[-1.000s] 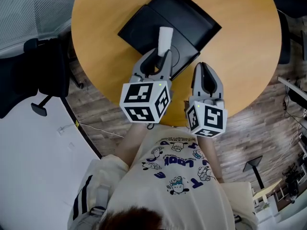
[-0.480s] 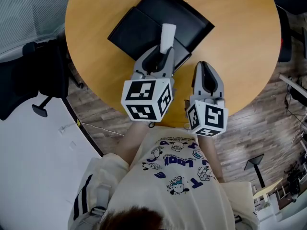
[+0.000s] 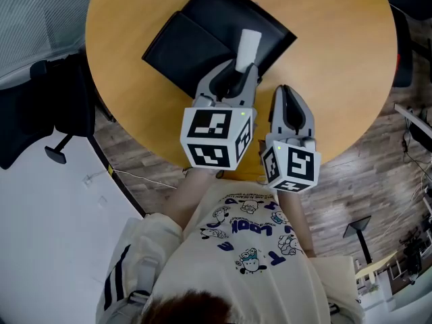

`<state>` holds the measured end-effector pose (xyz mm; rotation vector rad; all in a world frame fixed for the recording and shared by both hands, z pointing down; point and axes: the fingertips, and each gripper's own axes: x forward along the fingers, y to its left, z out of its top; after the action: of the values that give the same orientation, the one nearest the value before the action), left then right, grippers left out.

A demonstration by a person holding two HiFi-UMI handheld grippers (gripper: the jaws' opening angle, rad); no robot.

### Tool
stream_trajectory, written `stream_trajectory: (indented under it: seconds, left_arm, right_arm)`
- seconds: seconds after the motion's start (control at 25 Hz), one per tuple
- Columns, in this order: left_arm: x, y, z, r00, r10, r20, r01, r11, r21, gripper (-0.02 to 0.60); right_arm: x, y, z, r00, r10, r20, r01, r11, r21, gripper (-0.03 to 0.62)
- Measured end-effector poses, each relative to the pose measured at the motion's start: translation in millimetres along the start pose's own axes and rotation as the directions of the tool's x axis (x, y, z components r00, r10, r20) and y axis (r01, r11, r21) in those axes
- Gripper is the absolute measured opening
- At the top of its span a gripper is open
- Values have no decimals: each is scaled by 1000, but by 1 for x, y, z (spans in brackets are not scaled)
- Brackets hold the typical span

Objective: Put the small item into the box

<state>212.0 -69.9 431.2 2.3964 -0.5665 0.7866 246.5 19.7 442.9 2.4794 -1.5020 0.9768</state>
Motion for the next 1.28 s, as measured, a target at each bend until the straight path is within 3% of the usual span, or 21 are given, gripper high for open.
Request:
stream_trajectory:
  seconds: [1.28]
  left_arm:
    - [40,-3,10,996,81,-26,-80,996,30,154]
  right_arm:
    - [6,-41,-4,999,-28,-20,29,998,59,44]
